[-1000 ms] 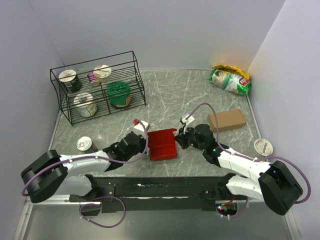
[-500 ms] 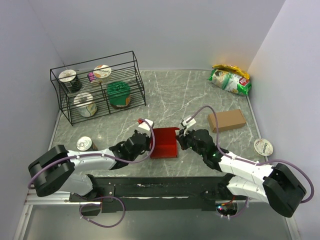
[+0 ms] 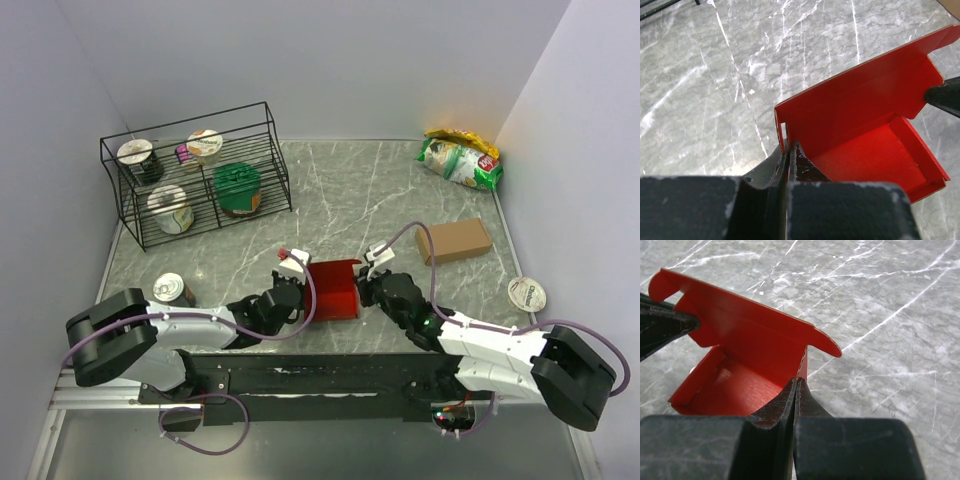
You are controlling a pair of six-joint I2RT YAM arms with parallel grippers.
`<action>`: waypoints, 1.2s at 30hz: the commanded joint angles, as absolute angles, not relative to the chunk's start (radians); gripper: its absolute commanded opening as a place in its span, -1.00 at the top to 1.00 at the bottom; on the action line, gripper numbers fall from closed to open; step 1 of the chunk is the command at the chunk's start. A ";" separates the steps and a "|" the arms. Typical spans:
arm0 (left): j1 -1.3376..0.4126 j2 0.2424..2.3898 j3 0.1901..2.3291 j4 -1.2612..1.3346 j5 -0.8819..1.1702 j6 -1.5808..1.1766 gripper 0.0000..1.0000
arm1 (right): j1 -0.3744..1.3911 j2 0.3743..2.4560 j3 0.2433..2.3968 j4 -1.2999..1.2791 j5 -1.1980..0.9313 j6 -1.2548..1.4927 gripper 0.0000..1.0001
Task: Fold the paper box
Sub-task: Close the paper box at the center of the board.
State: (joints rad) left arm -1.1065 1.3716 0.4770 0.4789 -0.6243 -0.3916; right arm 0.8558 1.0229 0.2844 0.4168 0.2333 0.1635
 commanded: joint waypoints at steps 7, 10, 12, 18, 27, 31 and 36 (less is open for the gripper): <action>-1.227 1.414 0.486 0.669 -0.638 -0.483 0.98 | 0.994 0.982 0.275 0.540 0.287 0.282 1.00; -1.235 1.425 0.491 0.675 -0.646 -0.485 0.98 | 1.020 0.982 0.270 0.529 0.311 0.298 1.00; -1.238 1.431 0.491 0.681 -0.643 -0.485 0.98 | 1.026 0.983 0.268 0.529 0.325 0.299 1.00; -1.252 1.450 0.491 0.704 -0.620 -0.497 0.98 | 1.042 1.006 0.275 0.545 0.336 0.301 1.00; -1.259 1.456 0.500 0.721 -0.655 -0.476 0.98 | 1.055 1.012 0.282 0.563 0.403 0.285 1.00; -1.253 1.459 0.497 0.822 -0.738 -0.358 0.98 | 1.058 1.046 0.310 0.604 0.452 0.226 1.00; -1.186 1.482 0.495 0.932 -0.661 -0.252 0.98 | 1.057 1.107 0.339 0.721 0.502 0.143 1.00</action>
